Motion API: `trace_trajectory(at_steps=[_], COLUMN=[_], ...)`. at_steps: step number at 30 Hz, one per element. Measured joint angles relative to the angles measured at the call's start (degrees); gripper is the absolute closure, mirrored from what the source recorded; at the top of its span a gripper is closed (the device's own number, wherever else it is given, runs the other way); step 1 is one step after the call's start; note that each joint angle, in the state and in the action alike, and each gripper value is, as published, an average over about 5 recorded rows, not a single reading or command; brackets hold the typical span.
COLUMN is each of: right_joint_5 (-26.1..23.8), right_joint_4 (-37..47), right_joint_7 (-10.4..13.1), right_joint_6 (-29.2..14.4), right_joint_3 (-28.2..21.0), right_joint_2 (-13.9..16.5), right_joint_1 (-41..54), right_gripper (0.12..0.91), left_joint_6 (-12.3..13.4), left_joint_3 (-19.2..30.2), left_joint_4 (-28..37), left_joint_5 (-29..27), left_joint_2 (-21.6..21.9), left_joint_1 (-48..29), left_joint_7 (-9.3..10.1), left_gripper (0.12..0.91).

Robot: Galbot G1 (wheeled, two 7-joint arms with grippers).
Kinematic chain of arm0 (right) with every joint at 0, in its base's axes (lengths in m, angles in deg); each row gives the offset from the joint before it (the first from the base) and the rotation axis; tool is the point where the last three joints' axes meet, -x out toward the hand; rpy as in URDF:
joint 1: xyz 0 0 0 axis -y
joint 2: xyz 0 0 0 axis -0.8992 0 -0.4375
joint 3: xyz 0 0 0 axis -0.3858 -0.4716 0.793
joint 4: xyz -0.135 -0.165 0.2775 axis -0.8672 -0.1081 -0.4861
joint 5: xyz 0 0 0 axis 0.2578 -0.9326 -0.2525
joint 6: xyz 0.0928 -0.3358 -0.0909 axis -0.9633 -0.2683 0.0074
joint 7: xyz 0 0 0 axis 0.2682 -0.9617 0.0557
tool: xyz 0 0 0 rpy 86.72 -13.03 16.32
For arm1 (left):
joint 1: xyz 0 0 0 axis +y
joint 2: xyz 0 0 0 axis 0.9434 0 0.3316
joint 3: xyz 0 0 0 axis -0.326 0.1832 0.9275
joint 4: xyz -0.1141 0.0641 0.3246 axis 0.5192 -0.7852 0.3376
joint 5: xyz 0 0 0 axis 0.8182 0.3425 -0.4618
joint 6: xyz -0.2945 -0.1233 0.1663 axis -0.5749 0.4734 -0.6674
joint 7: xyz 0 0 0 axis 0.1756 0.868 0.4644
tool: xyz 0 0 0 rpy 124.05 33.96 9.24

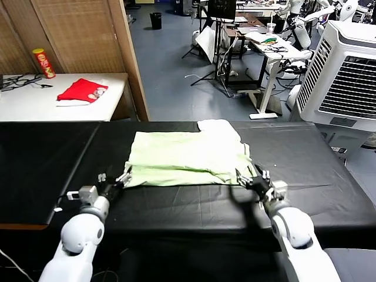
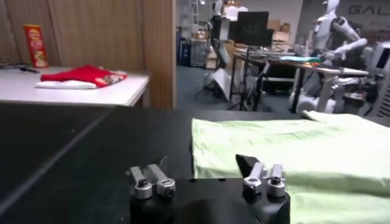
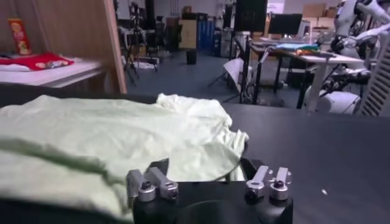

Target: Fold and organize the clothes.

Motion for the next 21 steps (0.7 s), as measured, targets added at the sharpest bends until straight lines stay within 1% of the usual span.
trace_trajectory(at_steps=[4, 8, 11, 12, 13, 15, 16, 17, 19, 20, 21], right_joint_5=[0.00, 0.00, -0.05, -0.10, -0.17, -0.30, -0.35, -0.39, -0.43, -0.44, -0.43], right_joint_4=[0.54, 1.32, 2.06, 2.36, 2.69, 3.20, 3.34, 3.39, 3.14, 2.89, 2.53], right_joint_7=[0.12, 0.19, 0.30, 0.32, 0.32, 0.29, 0.29, 0.33, 0.56, 0.77, 0.99], right_joint_6=[-0.14, -0.19, -0.33, -0.46, -0.61, -0.89, -0.96, -0.96, -0.69, -0.38, 0.01], right_joint_3=[0.07, 0.06, 0.05, 0.04, 0.01, -0.04, -0.06, -0.08, -0.05, 0.02, 0.12], right_joint_2=[-0.39, -0.98, -1.38, -1.52, -1.65, -1.91, -2.01, -2.09, -2.15, -2.15, -2.14], right_joint_1=[-0.40, -0.46, -0.45, -0.46, -0.48, -0.53, -0.57, -0.62, -0.80, -0.95, -1.13], right_gripper=[0.315, 0.366, 0.464, 0.511, 0.575, 0.675, 0.737, 0.783, 0.854, 0.874, 0.883], left_joint_6=[-0.40, -0.74, -0.90, -0.92, -0.92, -0.93, -0.93, -0.93, -0.94, -0.94, -0.94], left_joint_3=[-0.52, -0.67, -0.67, -0.66, -0.64, -0.59, -0.56, -0.53, -0.49, -0.47, -0.44], left_joint_4=[-0.16, 0.27, 0.82, 1.01, 1.23, 1.65, 1.84, 1.99, 2.14, 2.17, 2.17], left_joint_5=[2.30, 3.40, 3.49, 3.50, 3.51, 3.52, 3.52, 3.51, 3.47, 3.43, 3.32], left_joint_2=[-0.30, -0.50, -0.72, -0.79, -0.86, -0.98, -1.02, -1.06, -1.09, -1.06, -1.01], left_joint_1=[1.46, 2.01, 2.13, 2.12, 2.08, 1.98, 1.95, 1.93, 2.01, 2.09, 2.17], left_joint_7=[-0.23, -1.08, -1.68, -1.78, -1.82, -1.83, -1.83, -1.83, -1.87, -1.91, -1.94], left_gripper=[0.232, 0.232, 0.234, 0.236, 0.244, 0.288, 0.324, 0.378, 0.475, 0.542, 0.592])
